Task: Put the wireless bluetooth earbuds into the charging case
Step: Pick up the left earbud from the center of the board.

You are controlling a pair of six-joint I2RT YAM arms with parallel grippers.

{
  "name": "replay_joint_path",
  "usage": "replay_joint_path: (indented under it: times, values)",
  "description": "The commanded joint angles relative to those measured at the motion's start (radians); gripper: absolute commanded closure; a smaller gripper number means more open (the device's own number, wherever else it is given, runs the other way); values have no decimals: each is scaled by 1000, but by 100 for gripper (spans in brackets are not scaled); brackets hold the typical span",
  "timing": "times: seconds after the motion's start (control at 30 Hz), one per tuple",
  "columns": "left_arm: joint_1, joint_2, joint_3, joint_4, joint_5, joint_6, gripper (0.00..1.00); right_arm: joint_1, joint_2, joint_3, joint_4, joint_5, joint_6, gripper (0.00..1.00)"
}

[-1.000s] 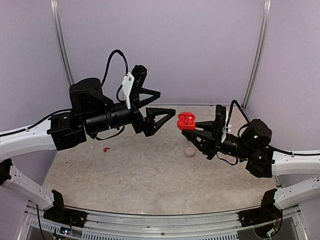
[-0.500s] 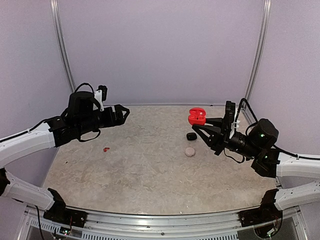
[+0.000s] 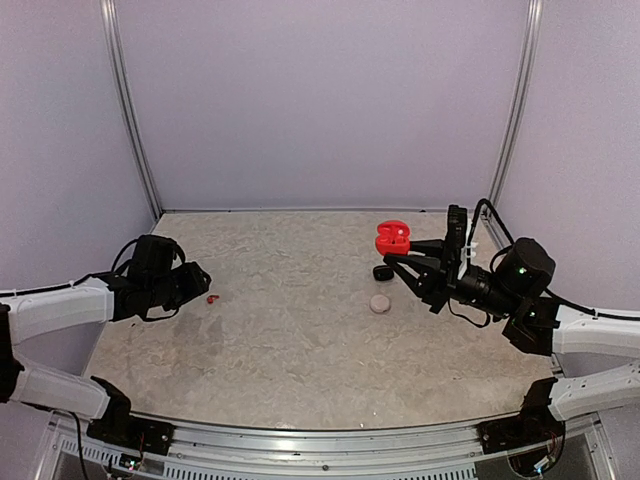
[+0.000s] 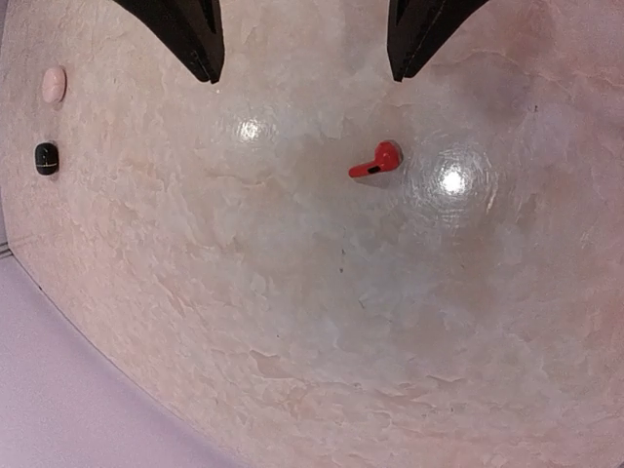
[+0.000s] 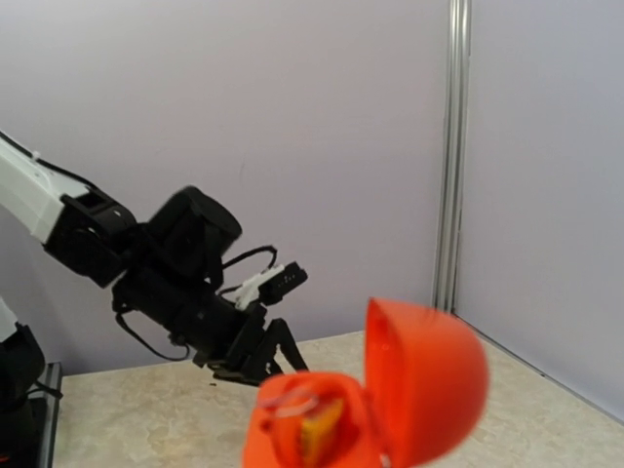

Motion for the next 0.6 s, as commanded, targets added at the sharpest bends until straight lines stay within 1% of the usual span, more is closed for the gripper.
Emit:
replay_joint_path:
  times: [0.0,0.23,0.43,0.57]
  values:
    - [37,61,-26,84,27,-45,44,-13,5,-3,2,-13,13,97]
    - [55,183,-27,168,28,-32,56,-17,15,2,2,-18,15,97]
    - [70,277,-9,179,8,-15,61,-21,21,8,-5,-22,12,97]
    - [80,323,1,194,3,5,63,-27,29,13,-5,-27,13,97]
